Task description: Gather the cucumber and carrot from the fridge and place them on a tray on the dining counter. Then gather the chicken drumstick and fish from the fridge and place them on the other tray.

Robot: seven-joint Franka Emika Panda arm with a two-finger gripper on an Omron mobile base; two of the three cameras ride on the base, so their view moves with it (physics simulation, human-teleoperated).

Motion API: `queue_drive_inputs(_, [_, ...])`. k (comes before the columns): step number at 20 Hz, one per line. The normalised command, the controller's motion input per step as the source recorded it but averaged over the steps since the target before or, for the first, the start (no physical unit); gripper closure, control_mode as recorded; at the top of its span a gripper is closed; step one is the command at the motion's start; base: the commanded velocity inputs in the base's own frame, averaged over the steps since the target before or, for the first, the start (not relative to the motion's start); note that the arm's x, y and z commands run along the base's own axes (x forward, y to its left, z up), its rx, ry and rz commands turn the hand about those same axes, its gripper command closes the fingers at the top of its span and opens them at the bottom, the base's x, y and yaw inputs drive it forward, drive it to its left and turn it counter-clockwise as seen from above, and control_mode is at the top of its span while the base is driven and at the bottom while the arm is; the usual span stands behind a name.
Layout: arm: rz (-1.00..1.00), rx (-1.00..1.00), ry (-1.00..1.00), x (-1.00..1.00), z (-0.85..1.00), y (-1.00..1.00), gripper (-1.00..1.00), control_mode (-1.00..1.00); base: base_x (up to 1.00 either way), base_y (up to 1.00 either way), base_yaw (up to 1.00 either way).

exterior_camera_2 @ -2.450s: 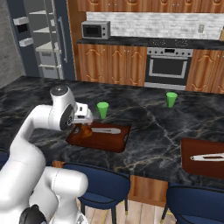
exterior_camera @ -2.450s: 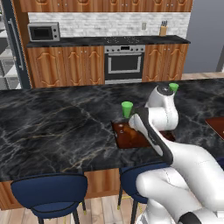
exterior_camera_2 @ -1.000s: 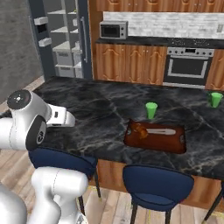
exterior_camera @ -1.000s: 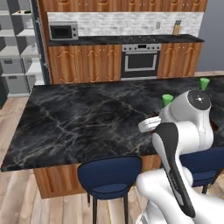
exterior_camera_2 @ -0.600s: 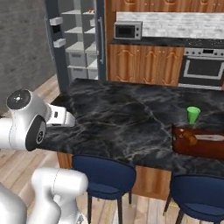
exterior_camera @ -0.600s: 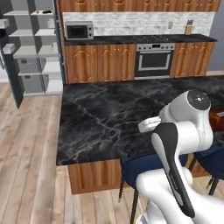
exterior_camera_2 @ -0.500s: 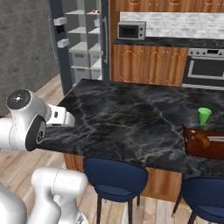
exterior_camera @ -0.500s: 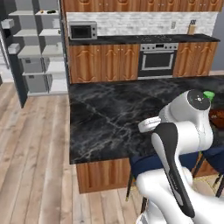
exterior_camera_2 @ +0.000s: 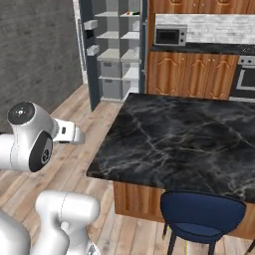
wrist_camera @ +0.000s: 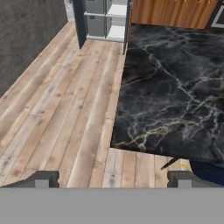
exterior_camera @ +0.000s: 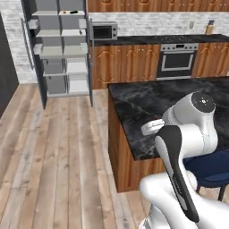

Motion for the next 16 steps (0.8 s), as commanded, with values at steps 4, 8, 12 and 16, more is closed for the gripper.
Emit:
queue_drive_inputs(4, [0.0,0.0,0.0,0.0,0.0,0.0,-1.0,1.0,0.18,1.0,-0.05])
queue_drive_inputs(8, [0.0,0.0,0.0,0.0,0.0,0.0,-1.0,1.0,0.57,1.0,-0.09])
queue_drive_inputs(12, [0.0,0.0,0.0,0.0,0.0,0.0,-1.0,1.0,1.0,0.93,-0.15])
queue_drive_inputs(16, [0.0,0.0,0.0,0.0,0.0,0.0,-1.0,1.0,1.0,0.71,-0.14])
